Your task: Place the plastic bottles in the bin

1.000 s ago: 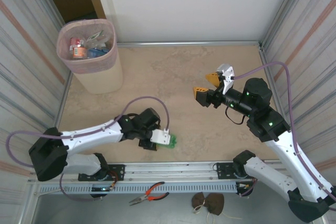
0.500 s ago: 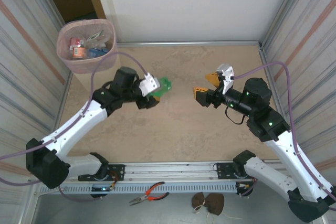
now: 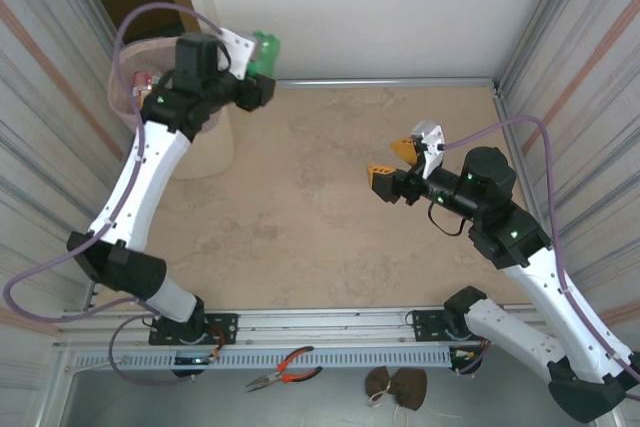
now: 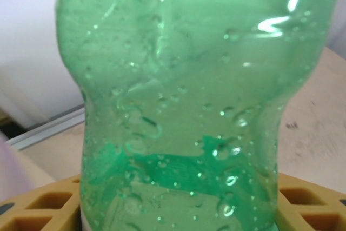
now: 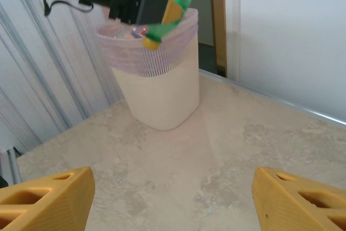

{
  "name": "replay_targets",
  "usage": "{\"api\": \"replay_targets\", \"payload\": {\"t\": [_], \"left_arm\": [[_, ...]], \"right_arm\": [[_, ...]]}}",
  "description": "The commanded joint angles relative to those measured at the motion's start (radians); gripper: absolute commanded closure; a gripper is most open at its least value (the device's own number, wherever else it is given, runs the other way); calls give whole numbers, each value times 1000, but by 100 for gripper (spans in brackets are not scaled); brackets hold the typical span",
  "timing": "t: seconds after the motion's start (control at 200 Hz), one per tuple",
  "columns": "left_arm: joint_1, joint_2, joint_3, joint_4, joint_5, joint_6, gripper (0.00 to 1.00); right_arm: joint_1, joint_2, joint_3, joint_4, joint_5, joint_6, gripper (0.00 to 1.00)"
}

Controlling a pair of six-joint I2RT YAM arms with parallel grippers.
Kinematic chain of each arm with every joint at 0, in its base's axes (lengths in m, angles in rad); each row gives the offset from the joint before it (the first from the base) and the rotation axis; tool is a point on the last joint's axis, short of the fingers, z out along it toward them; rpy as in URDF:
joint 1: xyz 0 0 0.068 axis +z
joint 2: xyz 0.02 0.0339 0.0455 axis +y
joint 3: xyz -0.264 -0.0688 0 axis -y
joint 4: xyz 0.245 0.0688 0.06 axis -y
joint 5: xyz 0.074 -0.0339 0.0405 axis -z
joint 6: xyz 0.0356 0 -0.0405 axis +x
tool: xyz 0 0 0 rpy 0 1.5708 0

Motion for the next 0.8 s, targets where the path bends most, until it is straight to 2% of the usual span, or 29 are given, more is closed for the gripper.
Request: {"api": "replay_targets", "payload": {"t": [0.0,0.115,0.341,0.576,0.721,0.797], "left_arm": [[79,43,115,-100,35,-76,44],[172,78,154,-70,93,-141,44],[289,179,261,-132,49,-251,48],[312,313,398,-285,54,-252,45],[312,311,359,-313,8,-261,44],[311,286,314,-308,-20,-264,40]], "right_arm": [[2,0,34,10,13,-12,24],[2,1,34,7,13,-8,24],[2,0,31,1,18,-5,24],[3,2,31,0,19,3,24],[4,4,32,-1,22,5,24],[4,5,32,-1,22,6,24]]}}
